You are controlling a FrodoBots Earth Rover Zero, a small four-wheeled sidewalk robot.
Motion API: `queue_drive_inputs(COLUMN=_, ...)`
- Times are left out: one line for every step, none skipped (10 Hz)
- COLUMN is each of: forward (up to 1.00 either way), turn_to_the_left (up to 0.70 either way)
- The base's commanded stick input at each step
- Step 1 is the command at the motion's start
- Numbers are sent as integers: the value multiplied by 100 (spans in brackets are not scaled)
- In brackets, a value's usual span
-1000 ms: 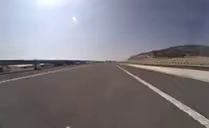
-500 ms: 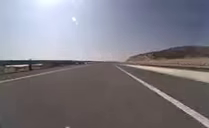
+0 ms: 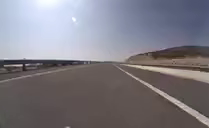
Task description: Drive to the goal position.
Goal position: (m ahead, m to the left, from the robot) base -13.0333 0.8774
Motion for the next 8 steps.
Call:
queue_drive_inputs(forward=100, turn_to_the_left=0)
queue_drive_inputs(forward=100, turn_to_the_left=0)
queue_drive_inputs(forward=100, turn_to_the_left=0)
queue_drive_inputs(forward=100, turn_to_the_left=0)
queue_drive_inputs(forward=100, turn_to_the_left=0)
queue_drive_inputs(forward=100, turn_to_the_left=0)
queue_drive_inputs(forward=100, turn_to_the_left=0)
queue_drive_inputs(forward=100, turn_to_the_left=0)
